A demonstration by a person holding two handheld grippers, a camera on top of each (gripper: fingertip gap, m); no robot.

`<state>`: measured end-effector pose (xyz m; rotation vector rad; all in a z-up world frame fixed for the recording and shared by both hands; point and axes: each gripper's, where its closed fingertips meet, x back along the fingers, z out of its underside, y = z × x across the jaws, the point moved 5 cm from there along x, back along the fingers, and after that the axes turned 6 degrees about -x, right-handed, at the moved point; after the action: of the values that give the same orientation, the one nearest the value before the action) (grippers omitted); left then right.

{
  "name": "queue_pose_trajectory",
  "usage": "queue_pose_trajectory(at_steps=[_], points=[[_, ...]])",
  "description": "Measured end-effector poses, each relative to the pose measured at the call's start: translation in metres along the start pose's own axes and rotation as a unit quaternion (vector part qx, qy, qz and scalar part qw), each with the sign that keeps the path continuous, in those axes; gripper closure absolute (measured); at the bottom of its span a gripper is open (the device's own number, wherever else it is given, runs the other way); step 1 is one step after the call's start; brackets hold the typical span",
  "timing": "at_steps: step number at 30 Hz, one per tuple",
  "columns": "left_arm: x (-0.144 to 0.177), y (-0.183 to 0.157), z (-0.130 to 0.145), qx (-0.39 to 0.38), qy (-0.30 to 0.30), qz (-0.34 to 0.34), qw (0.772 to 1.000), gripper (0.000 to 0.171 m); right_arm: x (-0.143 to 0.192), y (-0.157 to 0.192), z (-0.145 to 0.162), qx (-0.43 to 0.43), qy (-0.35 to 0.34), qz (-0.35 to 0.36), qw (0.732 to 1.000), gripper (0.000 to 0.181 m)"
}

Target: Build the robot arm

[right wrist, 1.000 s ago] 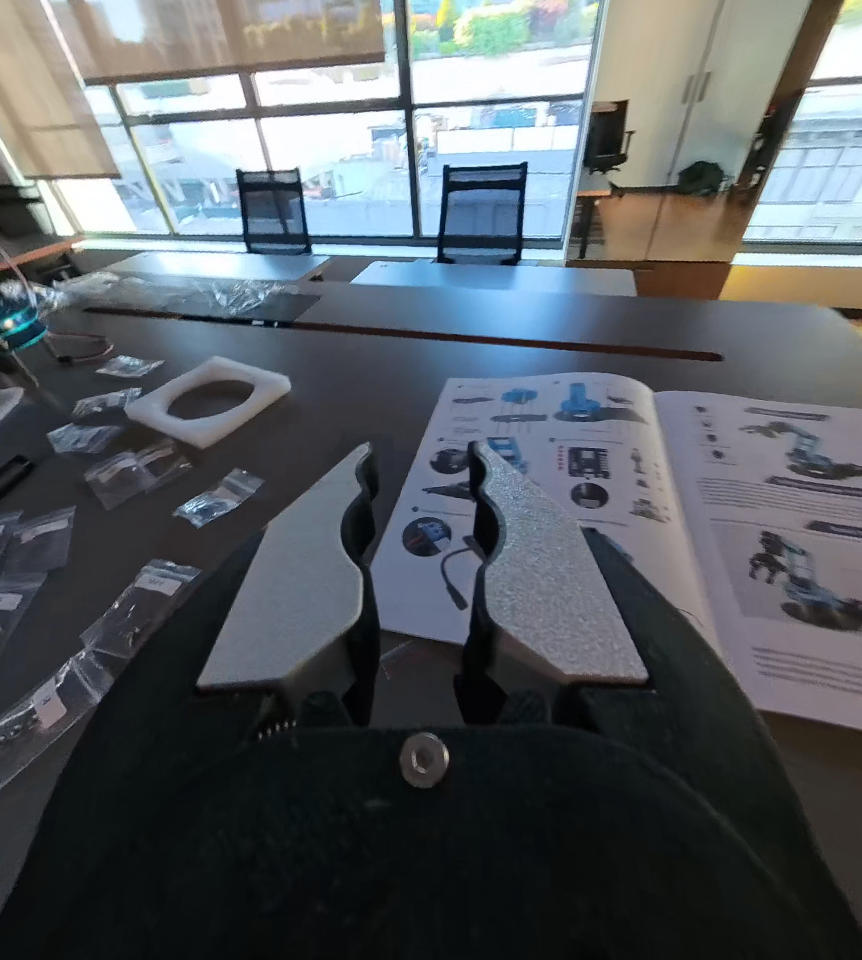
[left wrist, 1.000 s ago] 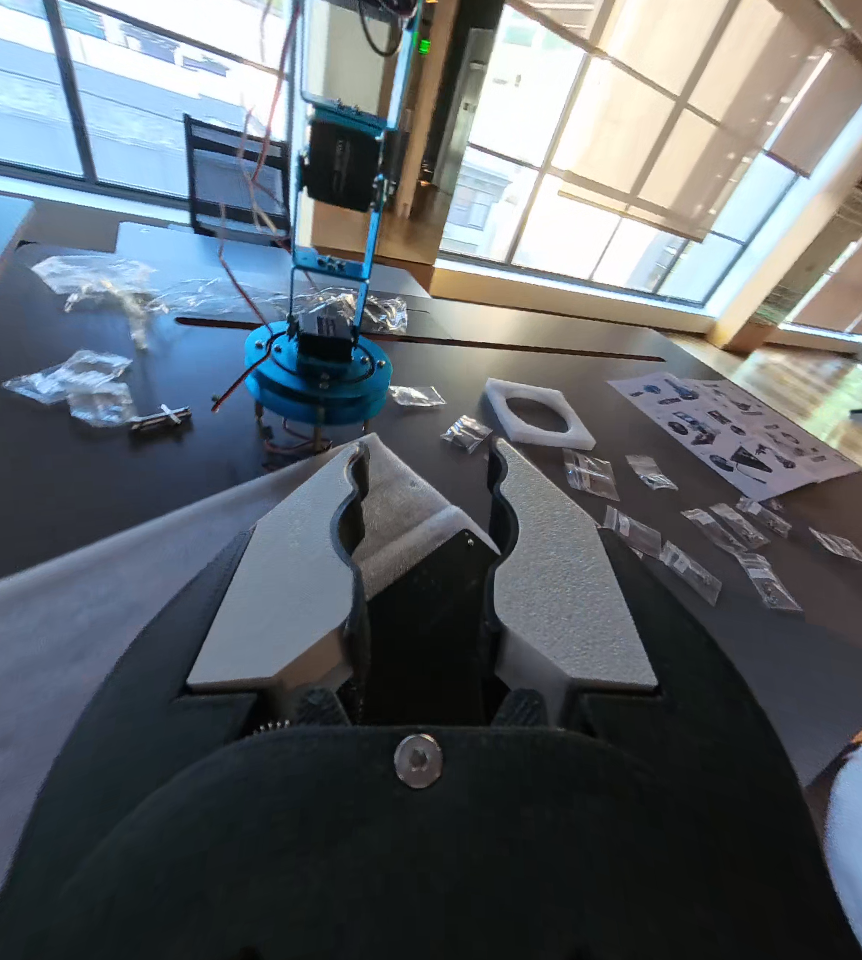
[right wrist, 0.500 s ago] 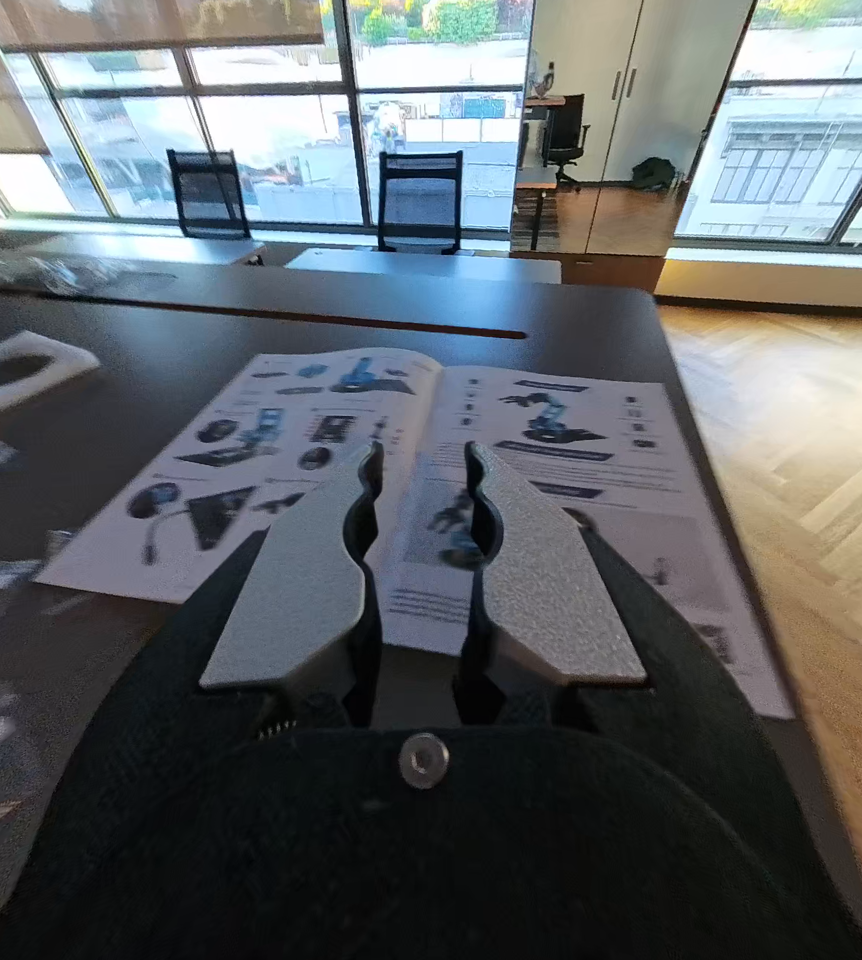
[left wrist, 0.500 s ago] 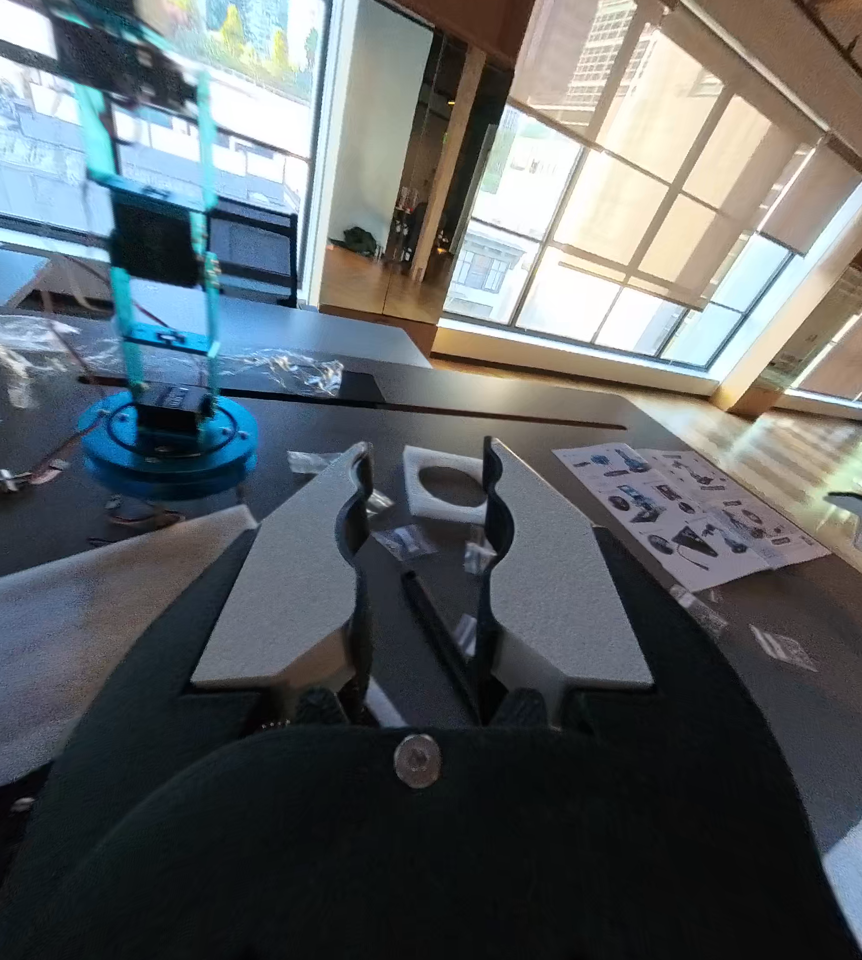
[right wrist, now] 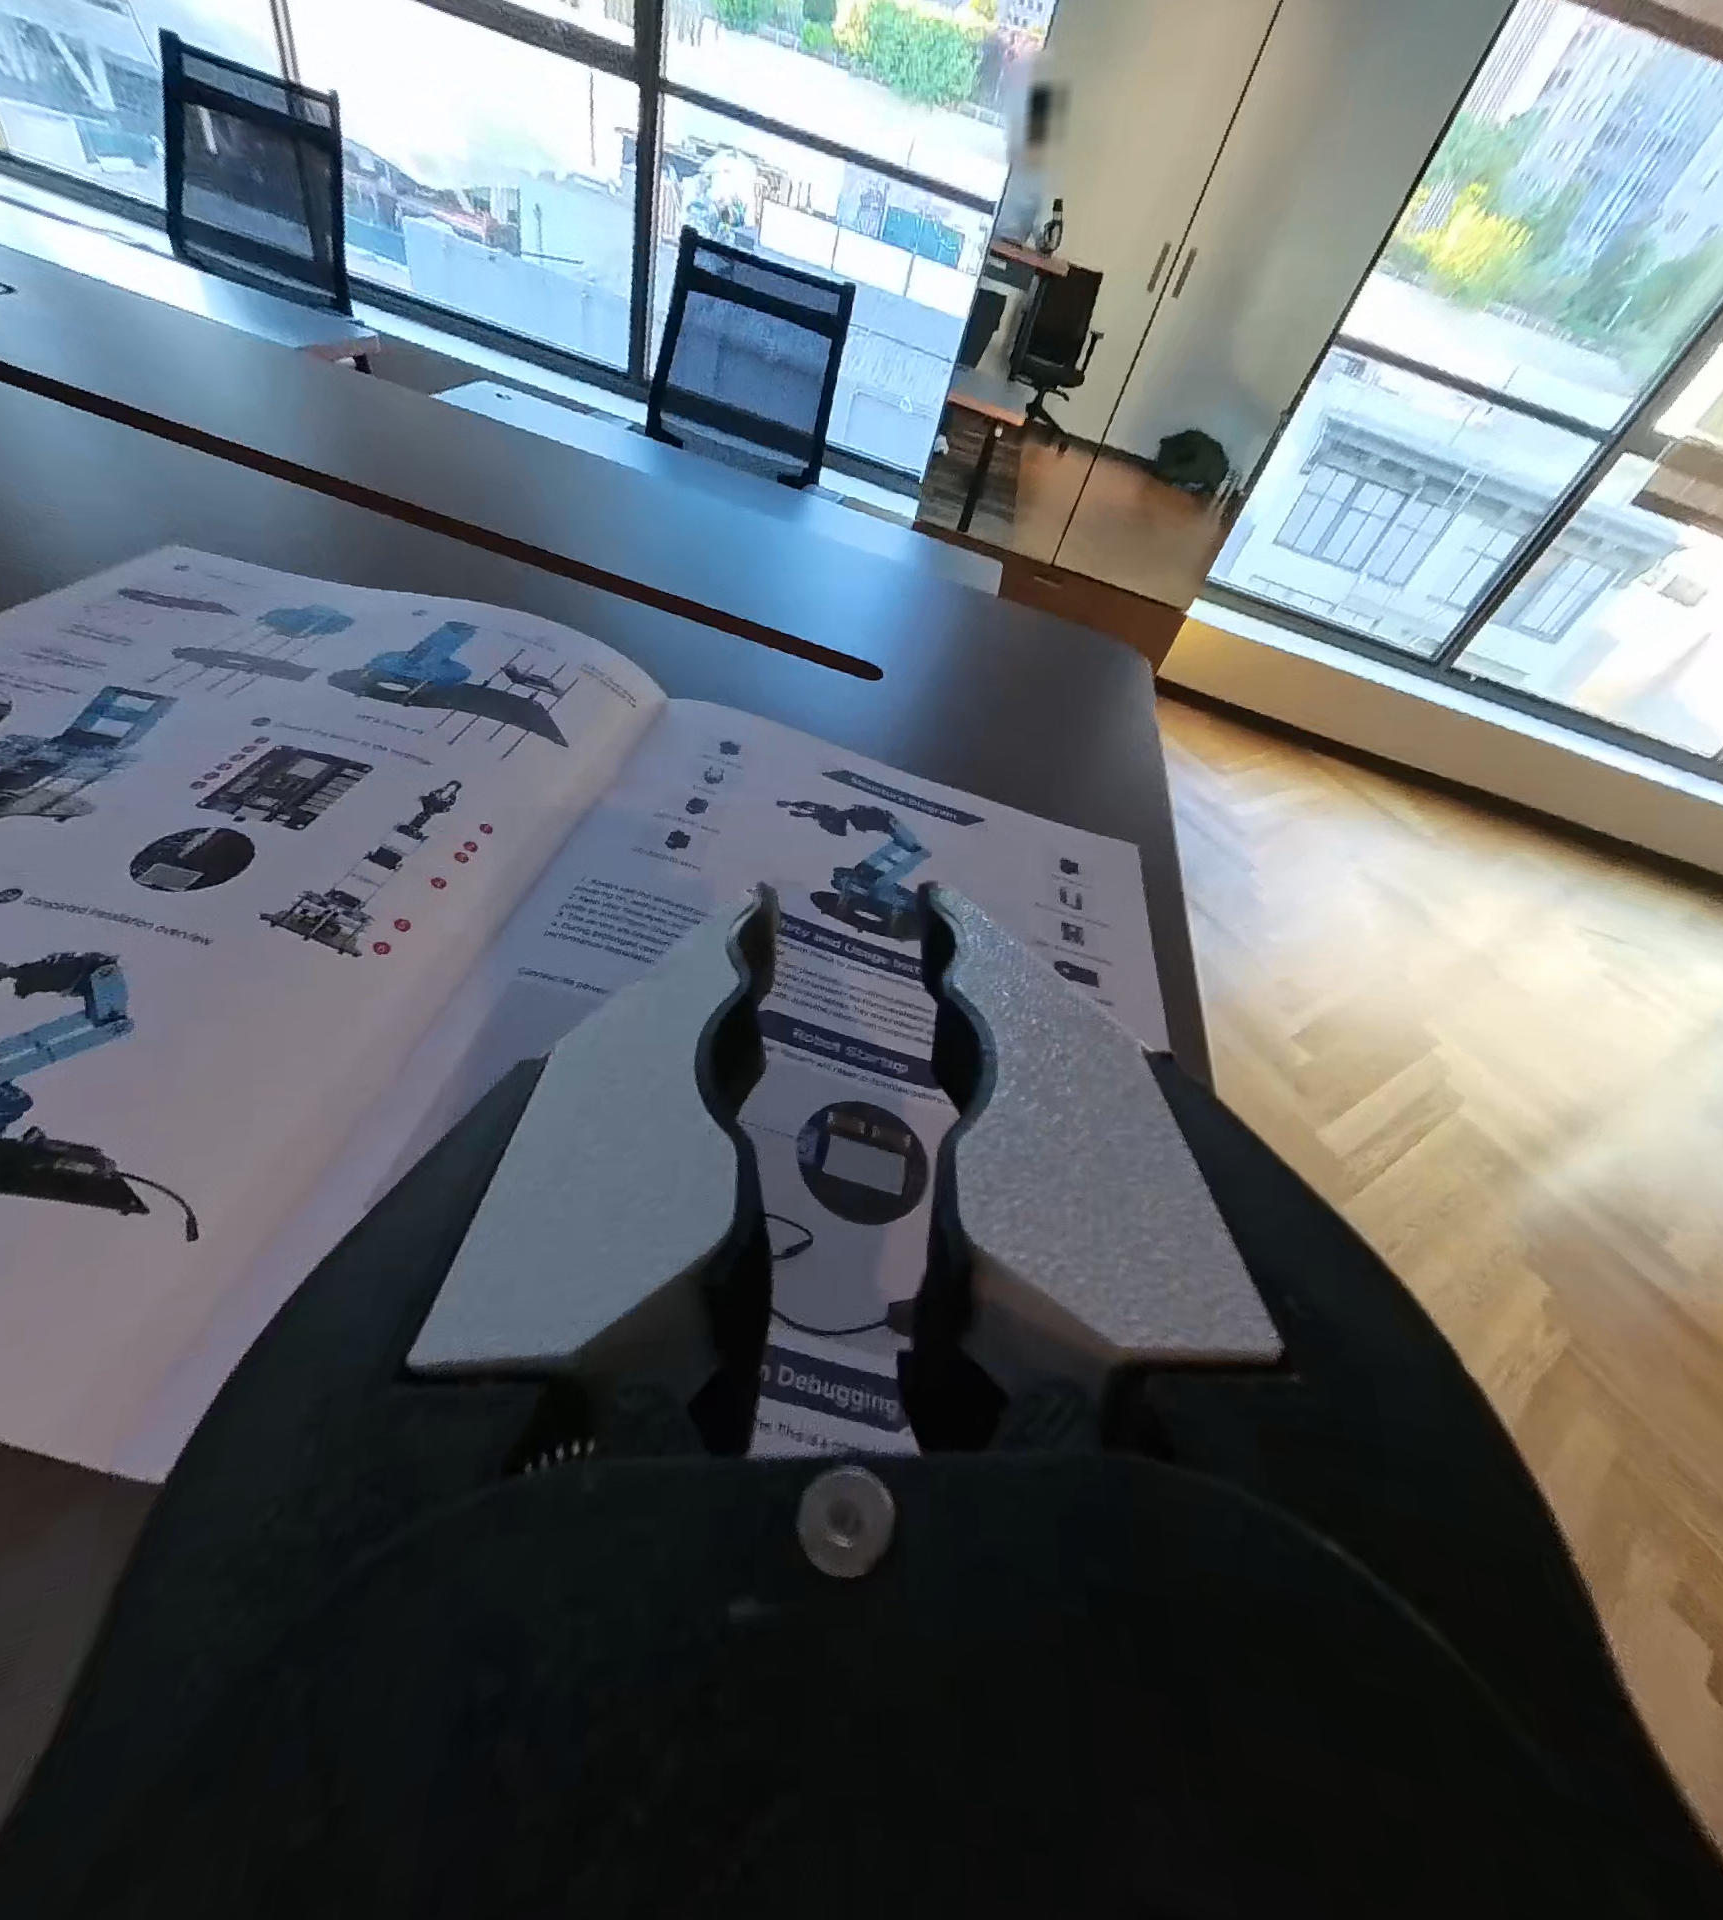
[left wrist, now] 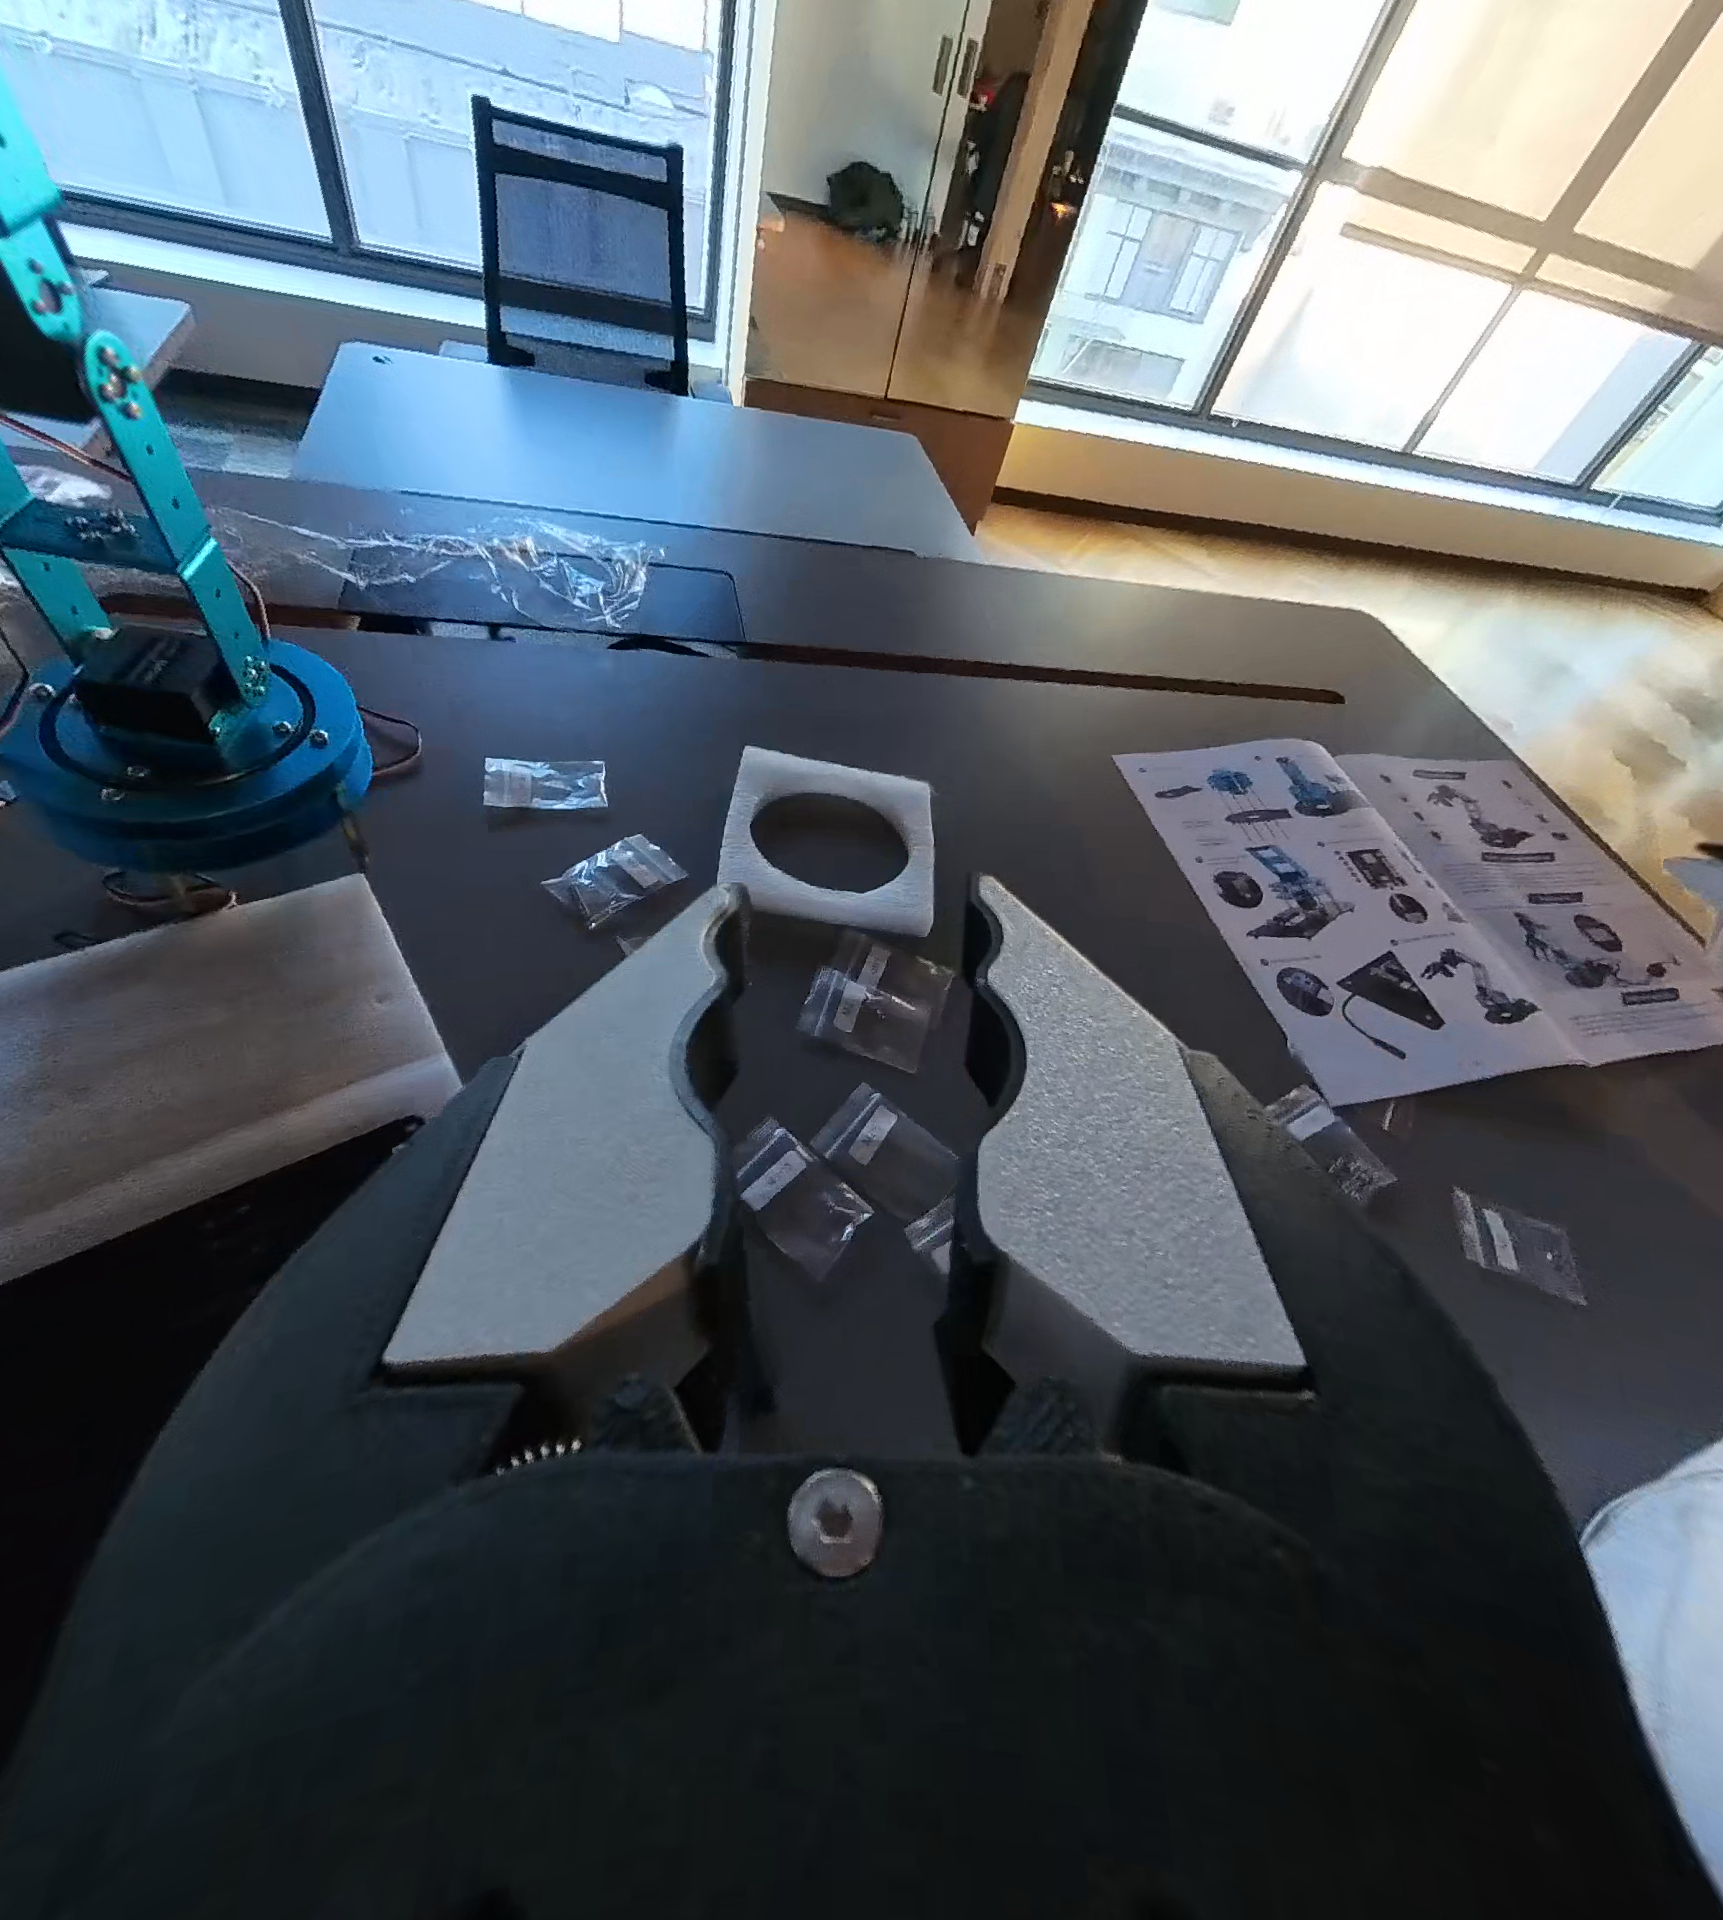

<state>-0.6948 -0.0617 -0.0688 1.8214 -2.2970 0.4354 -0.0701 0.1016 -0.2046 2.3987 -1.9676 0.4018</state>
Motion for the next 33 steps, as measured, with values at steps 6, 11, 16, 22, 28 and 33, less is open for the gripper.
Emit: queue_pose_trajectory(at_steps=[6,11,16,22,28,33], points=[[-0.004,-0.011,-0.005,0.021,-0.02,0.006,1.0,0.138,-0.011,0.016,0.012,-0.013,0.034,-0.034,0.999,0.156],[-0.001,-0.006,0.0,0.019,-0.025,-0.008,0.999,0.146,-0.006,0.018,0.005,0.034,0.022,-0.03,0.999,0.158],[0.017,0.002,0.004,0.047,-0.063,0.006,0.997,0.165,-0.002,0.01,0.003,0.046,0.016,-0.023,0.999,0.161],[0.045,0.03,0.03,0.052,-0.093,0.008,0.994,0.171,0.012,0.02,-0.012,0.048,-0.008,-0.036,0.998,0.161],[0.078,0.08,0.075,0.027,-0.125,0.017,0.992,0.146,0.017,0.059,-0.011,0.036,-0.014,-0.062,0.997,0.164],[0.122,0.126,0.118,0.006,-0.129,0.091,0.987,0.135,0.026,0.081,-0.022,-0.109,-0.052,-0.067,0.99,0.164]])
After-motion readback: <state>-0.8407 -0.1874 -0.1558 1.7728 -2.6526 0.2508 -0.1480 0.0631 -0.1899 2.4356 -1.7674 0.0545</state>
